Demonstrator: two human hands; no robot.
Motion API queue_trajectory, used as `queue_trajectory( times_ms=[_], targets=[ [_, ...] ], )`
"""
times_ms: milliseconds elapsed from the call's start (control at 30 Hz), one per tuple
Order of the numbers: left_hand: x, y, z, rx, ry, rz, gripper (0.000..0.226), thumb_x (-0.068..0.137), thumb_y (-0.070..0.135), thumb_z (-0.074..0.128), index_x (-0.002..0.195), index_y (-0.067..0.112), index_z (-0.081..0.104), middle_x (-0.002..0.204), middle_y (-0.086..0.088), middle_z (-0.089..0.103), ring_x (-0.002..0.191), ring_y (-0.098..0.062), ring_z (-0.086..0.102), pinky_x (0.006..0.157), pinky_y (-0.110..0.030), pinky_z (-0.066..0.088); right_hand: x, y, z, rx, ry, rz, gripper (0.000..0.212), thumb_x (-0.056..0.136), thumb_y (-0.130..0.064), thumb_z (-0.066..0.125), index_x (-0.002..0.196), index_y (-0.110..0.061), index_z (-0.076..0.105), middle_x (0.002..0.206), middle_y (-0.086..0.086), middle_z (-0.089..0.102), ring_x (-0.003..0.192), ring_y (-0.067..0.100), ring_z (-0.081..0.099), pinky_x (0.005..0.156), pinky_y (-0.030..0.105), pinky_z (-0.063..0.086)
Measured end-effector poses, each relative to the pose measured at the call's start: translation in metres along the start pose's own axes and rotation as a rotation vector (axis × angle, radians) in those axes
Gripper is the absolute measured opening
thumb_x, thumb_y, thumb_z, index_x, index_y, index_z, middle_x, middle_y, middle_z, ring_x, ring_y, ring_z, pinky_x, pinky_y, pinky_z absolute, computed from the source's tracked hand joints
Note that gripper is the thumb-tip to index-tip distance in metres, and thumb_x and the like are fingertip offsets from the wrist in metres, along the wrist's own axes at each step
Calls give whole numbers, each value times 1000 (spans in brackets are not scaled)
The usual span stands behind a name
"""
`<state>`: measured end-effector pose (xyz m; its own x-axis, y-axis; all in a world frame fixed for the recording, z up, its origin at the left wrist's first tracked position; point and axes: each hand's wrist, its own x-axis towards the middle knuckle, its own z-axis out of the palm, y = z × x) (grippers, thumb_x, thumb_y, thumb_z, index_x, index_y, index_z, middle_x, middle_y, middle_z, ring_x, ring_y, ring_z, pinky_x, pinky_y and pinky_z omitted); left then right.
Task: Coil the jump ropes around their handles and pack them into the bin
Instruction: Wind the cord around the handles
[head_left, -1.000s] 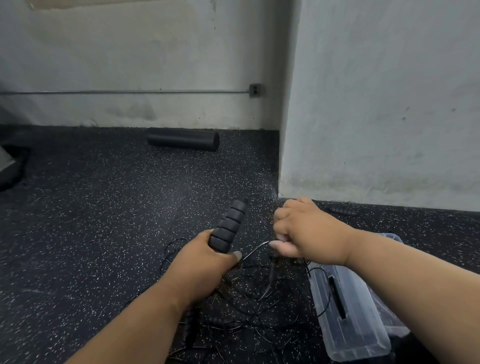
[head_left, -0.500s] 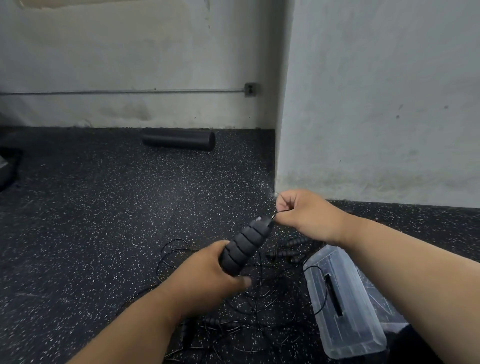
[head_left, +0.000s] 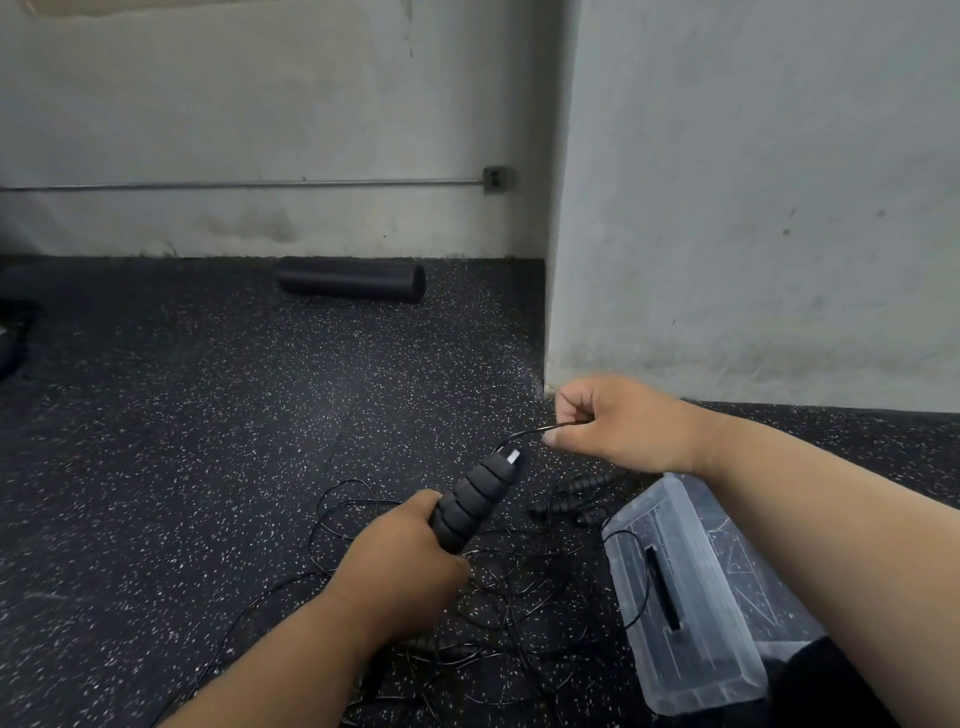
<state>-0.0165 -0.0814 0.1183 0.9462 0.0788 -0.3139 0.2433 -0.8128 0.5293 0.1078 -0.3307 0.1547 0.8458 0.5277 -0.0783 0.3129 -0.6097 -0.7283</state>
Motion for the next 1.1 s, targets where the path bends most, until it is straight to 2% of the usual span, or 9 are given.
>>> queue_trajectory(
  times_ms=[133,267,433,567,600,700,867,967,1100],
  targets=[
    [0,-2,0,127,-80,55,25,77,23,68,97,33,56,82,8,68,74,-11,64,59,-27,47,2,12,-4,100,-36,58,36,92,-34,80,86,-5,58,63,-9,47,55,7,39,56,23,37],
    [-6,6,8,259,-97,214,24,80,25,65,98,33,51,86,12,65,83,-11,62,64,-26,45,6,9,3,171,-86,36,29,88,-36,83,84,-14,65,69,-5,49,63,12,42,65,28,38],
    [-13,14,11,268,9,413,29,80,26,66,101,35,47,92,18,58,90,-7,55,75,-28,45,11,12,28,223,-109,97,23,90,-34,82,81,-20,66,62,-13,49,53,1,41,56,19,35],
    [-10,11,6,131,219,404,30,78,20,67,96,36,51,86,18,61,81,-5,57,67,-24,43,9,22,52,439,-197,216,24,95,-34,74,81,-16,68,65,-1,54,58,13,41,51,26,30],
    [-9,9,2,59,283,338,30,79,19,69,95,37,52,82,16,62,76,-4,59,64,-23,44,8,21,55,404,-224,223,26,98,-39,69,86,-16,72,72,3,57,62,17,43,53,28,32],
    [5,-4,-8,-20,396,97,32,81,23,72,101,37,52,81,11,64,71,-10,61,63,-32,50,-1,5,64,-18,-270,103,39,107,-53,47,94,-23,70,79,-6,58,69,12,51,69,36,47],
    [26,-33,-6,274,339,-29,25,83,26,63,101,31,47,88,7,62,79,-21,63,71,-36,53,-29,-52,79,-543,-346,-189,34,110,-43,43,79,-27,40,77,-8,53,66,11,49,60,34,35],
    [22,-33,8,449,210,97,22,87,27,57,105,31,44,103,7,62,93,-22,61,77,-36,48,-30,-73,56,-522,-214,-293,34,104,-50,53,79,-28,50,75,-11,56,67,9,53,59,33,41],
    [8,-7,26,470,154,442,34,84,19,57,112,34,45,107,13,55,96,-17,50,82,-35,44,-6,-47,21,-152,-200,-124,34,95,-49,71,76,-23,62,61,-16,58,55,3,49,57,25,45]
  ],
)
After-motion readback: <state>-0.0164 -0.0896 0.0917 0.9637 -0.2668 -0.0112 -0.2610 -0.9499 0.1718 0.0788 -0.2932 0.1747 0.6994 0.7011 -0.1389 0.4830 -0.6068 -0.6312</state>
